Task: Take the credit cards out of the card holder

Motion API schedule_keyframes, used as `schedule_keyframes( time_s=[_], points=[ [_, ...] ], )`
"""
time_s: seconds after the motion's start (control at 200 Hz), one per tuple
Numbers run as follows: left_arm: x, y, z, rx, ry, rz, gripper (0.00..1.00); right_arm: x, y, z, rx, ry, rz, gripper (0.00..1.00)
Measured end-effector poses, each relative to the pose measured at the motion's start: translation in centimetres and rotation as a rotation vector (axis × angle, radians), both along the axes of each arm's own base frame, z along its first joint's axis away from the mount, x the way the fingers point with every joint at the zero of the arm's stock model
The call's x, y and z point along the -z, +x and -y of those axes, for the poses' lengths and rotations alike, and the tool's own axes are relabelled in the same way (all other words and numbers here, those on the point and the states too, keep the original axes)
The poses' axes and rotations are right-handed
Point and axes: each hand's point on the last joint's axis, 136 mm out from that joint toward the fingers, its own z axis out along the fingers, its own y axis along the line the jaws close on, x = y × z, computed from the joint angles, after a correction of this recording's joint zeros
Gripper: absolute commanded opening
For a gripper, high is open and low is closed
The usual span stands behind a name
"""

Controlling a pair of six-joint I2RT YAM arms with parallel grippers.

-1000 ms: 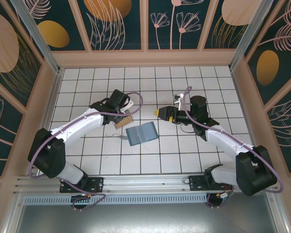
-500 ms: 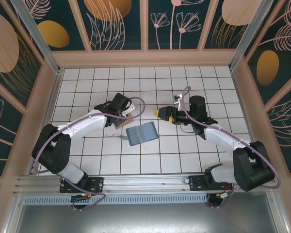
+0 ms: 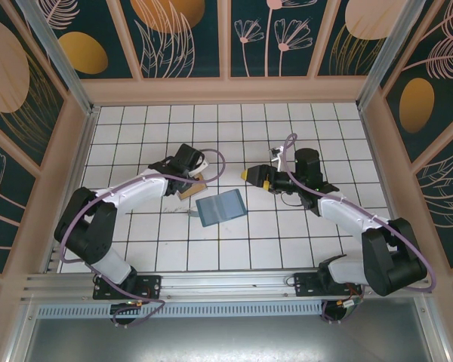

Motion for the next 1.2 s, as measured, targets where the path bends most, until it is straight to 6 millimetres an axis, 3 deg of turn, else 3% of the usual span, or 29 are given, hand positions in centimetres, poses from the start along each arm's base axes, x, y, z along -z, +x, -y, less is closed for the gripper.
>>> schedule_keyframes(
  time_s=[0.235, 0.385, 0.43, 0.485, 0.536, 0.746, 0.841, 0.971, 1.201],
  points=[
    [-0.7, 0.8, -0.7, -0.044, 0.009, 0.047, 0.44, 0.0, 0.1, 0.0, 0.0, 0.0, 0.001, 0.99],
    [-2.1, 1.1, -0.8, -0.107, -0.072, 0.069, 0.57, 0.1, 0.1, 0.0, 0.002, 0.0, 0.002, 0.99],
    [-3.2, 1.3, -0.8, -0.133, -0.115, 0.093, 0.64, 0.1, 0.1, 0.0, 0.001, -0.003, 0.004, 0.99],
    [-4.9, 1.5, -0.6, -0.165, -0.185, 0.127, 0.86, 0.2, 0.1, 0.1, 0.003, -0.011, 0.006, 0.99],
    [-6.7, 1.4, -0.6, -0.195, -0.249, 0.166, 0.98, 0.3, 0.2, 0.1, 0.007, -0.02, 0.006, 0.99],
    [-15.4, 0.0, -1.2, -0.34, -0.61, 0.364, 0.99, 0.1, 1.7, 0.9, 0.073, -0.064, 0.024, 0.99],
    [-17.4, -1.3, -2.3, -0.42, -0.757, 0.421, 0.98, 0.2, 2.7, 1.5, 0.124, -0.098, 0.04, 0.99],
    [-16.4, -2.8, -4.3, -0.579, -0.868, 0.448, 0.99, 0.7, 3.9, 3.0, 0.214, -0.168, 0.054, 0.99],
    [-10.7, -5.1, -9.4, -0.919, -0.805, 0.509, 0.99, 0.9, 7.0, 7.7, 0.451, -0.328, 0.131, 0.99]
  ],
)
